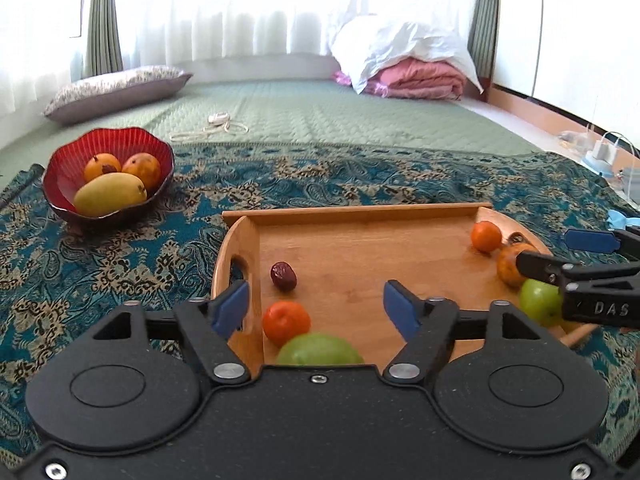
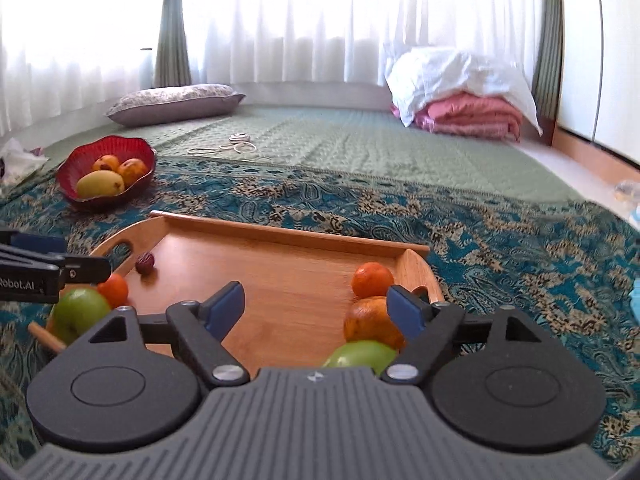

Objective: Organize fruits
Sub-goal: 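Move both tools back toward the last tangerine and date beside the tray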

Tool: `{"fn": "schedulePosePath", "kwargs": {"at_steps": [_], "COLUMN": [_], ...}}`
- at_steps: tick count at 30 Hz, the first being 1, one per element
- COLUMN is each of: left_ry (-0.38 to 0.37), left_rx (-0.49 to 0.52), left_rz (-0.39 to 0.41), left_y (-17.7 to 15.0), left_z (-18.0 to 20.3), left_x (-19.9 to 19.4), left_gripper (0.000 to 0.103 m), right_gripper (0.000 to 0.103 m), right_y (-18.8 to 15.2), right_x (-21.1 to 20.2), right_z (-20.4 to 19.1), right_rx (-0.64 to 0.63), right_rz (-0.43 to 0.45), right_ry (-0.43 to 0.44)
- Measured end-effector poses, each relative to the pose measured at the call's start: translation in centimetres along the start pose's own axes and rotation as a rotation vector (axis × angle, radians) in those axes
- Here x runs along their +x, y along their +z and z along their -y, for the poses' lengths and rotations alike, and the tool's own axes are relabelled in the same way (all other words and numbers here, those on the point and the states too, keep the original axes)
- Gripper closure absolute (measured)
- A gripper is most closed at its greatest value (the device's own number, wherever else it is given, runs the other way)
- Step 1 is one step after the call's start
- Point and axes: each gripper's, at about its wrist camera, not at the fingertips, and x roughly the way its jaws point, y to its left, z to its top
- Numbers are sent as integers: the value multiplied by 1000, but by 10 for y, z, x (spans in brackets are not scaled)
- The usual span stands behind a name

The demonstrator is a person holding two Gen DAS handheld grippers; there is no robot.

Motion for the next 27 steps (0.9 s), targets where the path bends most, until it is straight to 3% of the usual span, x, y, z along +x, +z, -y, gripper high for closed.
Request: {"fn": "schedulePosePath", "kwargs": {"at_steps": [3,14,27], "left_ry": [0,2,57], "left_rx": [8,-17,-42], "left_rz": [39,104,69], "left_y": [-11,-57,-105], "left_z": [4,8,9], "left_x": [-17,-53,-53], "left_gripper": [18,9,6], "right_gripper": [13,10,8], "right_y": [-11,-58,-98], "right_x": [-13,-47,-54], "right_z": [-9,-32,-62], "right_rx": [-38,-113,-221], "right_rz": [23,78,92], "right_ry": [3,25,-5]}}
